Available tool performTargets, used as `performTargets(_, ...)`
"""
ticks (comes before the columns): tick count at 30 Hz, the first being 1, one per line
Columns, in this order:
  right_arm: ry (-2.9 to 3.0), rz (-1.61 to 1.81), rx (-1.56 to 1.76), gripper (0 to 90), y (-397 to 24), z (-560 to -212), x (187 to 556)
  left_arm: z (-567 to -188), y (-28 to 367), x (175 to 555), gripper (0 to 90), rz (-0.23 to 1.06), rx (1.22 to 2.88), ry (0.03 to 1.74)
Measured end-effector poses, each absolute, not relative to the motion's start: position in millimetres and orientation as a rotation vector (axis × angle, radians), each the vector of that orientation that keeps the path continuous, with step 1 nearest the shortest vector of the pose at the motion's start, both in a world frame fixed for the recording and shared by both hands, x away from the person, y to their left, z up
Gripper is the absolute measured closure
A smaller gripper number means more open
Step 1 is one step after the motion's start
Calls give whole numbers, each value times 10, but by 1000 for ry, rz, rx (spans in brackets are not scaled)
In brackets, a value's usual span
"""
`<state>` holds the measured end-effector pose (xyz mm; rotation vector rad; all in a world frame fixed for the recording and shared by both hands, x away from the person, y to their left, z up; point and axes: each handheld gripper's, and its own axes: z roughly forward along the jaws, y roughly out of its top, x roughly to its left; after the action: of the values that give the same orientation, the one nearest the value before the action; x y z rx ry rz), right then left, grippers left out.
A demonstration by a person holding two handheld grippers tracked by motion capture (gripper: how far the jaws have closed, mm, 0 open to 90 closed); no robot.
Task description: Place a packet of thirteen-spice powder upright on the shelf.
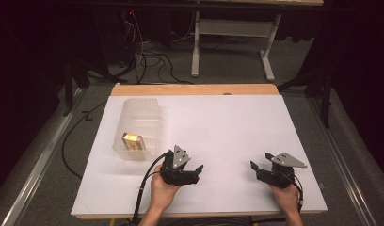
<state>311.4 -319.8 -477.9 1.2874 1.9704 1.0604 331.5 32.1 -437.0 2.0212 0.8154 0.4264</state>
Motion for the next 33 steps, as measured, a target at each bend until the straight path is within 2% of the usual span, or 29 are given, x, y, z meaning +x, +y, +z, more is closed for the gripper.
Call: performTargets(33, 1970, 1064, 1285, 291, -3200, -4779, 3113, -4574, 219, 3431, 218, 380, 2026, 867)
